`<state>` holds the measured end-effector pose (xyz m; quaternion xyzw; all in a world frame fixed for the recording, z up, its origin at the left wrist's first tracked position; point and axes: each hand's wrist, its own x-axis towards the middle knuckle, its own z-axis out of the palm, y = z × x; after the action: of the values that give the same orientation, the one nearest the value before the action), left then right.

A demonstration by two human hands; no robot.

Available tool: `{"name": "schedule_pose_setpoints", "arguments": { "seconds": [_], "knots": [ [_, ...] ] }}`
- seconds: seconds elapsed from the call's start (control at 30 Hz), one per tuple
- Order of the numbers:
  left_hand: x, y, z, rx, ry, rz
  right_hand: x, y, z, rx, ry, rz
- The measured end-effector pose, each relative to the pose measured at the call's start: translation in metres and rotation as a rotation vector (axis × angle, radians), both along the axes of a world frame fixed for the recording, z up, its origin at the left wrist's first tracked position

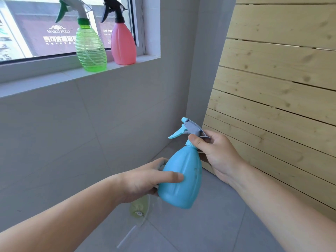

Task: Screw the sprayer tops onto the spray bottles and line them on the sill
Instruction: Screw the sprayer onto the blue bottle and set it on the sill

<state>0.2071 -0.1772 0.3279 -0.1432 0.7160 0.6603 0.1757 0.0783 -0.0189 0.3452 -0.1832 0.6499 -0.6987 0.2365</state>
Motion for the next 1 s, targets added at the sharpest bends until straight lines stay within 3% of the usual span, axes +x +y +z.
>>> {"name": "schedule_pose_setpoints", "arguments": {
  "seconds": [0.2,0.33,0.53,0.67,0.73,0.8,0.9,1.0],
  "knots": [
    [-0.002,0.007,0.001,-0.061,0.074,-0.006,0.001,-0.003,0.002,-0.052,-0.051,-0.053],
    [-0.001,0.006,0.000,0.070,0.053,0.073,0.000,-0.001,0.007,-0.092,-0.079,-0.080],
    [-0.003,0.018,0.001,-0.268,0.125,0.178,0.001,-0.002,0.007,-0.098,-0.101,-0.094],
    [-0.003,0.013,0.001,0.133,0.059,0.122,-0.003,0.002,0.013,-0.136,-0.167,-0.083],
    [-0.003,0.009,0.002,0.232,0.067,0.093,-0.004,0.003,0.014,-0.155,-0.179,-0.067],
    [-0.004,0.012,0.003,0.141,0.091,0.101,-0.003,0.002,0.014,-0.156,-0.176,-0.056],
    [-0.006,0.021,0.005,-0.153,0.152,0.167,0.002,-0.001,0.011,-0.140,-0.150,-0.060],
    [-0.006,0.022,0.001,-0.105,0.131,0.147,0.003,-0.002,0.011,-0.146,-0.155,-0.066]
  ]
}}
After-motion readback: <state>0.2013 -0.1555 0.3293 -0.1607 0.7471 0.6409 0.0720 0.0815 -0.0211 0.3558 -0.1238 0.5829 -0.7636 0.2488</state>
